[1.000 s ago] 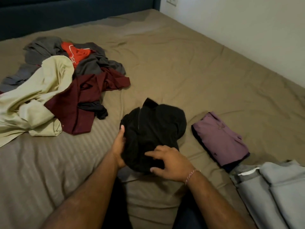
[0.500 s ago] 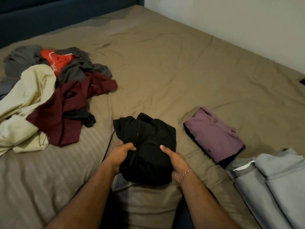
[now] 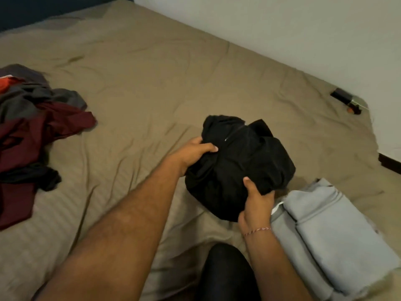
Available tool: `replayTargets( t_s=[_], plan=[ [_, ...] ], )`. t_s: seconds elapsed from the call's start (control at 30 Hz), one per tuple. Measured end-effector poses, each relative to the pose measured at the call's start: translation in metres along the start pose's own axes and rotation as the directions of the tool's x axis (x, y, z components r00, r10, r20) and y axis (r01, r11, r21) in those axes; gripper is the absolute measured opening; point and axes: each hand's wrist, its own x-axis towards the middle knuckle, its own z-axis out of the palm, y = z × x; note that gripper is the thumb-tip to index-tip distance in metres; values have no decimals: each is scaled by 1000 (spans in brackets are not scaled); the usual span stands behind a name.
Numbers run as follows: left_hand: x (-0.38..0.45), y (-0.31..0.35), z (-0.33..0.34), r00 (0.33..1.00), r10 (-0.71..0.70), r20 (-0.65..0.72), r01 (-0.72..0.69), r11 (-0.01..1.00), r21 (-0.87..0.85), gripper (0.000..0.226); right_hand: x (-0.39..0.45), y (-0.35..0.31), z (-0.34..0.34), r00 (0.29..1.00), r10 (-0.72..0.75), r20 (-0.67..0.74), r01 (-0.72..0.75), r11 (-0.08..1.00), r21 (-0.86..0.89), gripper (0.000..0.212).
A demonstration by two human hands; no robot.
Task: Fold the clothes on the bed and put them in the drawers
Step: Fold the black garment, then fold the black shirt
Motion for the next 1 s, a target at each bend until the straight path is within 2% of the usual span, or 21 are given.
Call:
replayTargets(
  t_s=[0.07, 0.1, 0.13, 0.17, 0.2, 0.23, 0.27, 0.3, 0.33, 0.37, 0.4, 0.47, 0.5, 0.57, 0.7, 0.83, 0.87, 0.93, 0.97, 1.0],
  plan=[
    [16, -19, 16, 998, -11, -57, 22, 980, 199, 53, 17, -1, -10, 979, 61, -194, -91, 984, -153, 94],
    [19, -33, 21, 998, -14, -69, 35, 951, 307, 63, 19, 3, -13, 968, 19, -249, -90, 956, -278, 103],
    [18, -47, 25, 996, -14, -88, 49, 911, 410, 72, 15, 9, -15, 966, -84, -243, -33, 898, -439, 111],
    [17, -61, 27, 992, 5, -123, 58, 864, 500, 76, 8, 15, -16, 958, -231, -171, 83, 792, -605, 115],
    [16, -72, 27, 986, 44, -163, 56, 825, 562, 76, 2, 23, -17, 922, -387, -34, 236, 628, -742, 114],
    [16, -81, 27, 975, 88, -205, 53, 801, 596, 70, -4, 30, -18, 859, -490, 149, 380, 415, -827, 111],
    [15, -89, 24, 962, 114, -246, 60, 794, 605, 62, -7, 37, -20, 802, -496, 333, 475, 190, -859, 109],
    [13, -92, 23, 951, 126, -281, 71, 799, 597, 52, -5, 41, -23, 783, -409, 469, 514, 2, -858, 106],
    [12, -96, 19, 939, 124, -320, 93, 805, 586, 42, -3, 44, -25, 799, -279, 532, 516, -136, -846, 104],
    [11, -99, 13, 928, 119, -354, 113, 813, 571, 31, 1, 46, -26, 832, -163, 531, 494, -219, -841, 102],
    [9, -102, 5, 918, 106, -382, 131, 828, 545, 23, 4, 46, -27, 852, -111, 512, 474, -251, -844, 102],
    [4, -108, -18, 901, 59, -430, 147, 891, 430, 17, -2, 50, -20, 840, -152, 522, 485, -224, -846, 100],
    [1, -111, -30, 888, 36, -457, 153, 916, 370, 18, -8, 52, -14, 812, -179, 556, 522, -205, -828, 99],
    [-14, -117, -60, 853, 17, -522, 164, 941, 297, 19, -29, 65, 1, 727, -133, 674, 645, -208, -736, 100],
    [-67, -124, -123, 770, -3, -638, 176, 962, 208, 21, -82, 104, 42, 563, 126, 817, 823, -176, -540, 100],
    [-140, -123, -200, 610, 98, -786, 284, 899, 332, 6, -137, 144, 96, 391, 286, 875, 920, -100, -379, 93],
    [-163, -124, -227, 559, 113, -821, 316, 887, 337, 6, -156, 156, 112, 344, 319, 883, 939, -93, -332, 93],
    [-203, -130, -273, 473, 145, -869, 404, 841, 361, 21, -188, 176, 140, 277, 373, 885, 960, -65, -273, 93],
    [-218, -133, -292, 462, 162, -872, 463, 794, 393, 29, -200, 183, 151, 259, 394, 882, 963, -41, -265, 93],
    [-230, -137, -306, 480, 170, -861, 518, 737, 435, 36, -210, 189, 160, 251, 410, 877, 963, -18, -267, 93]
  ],
)
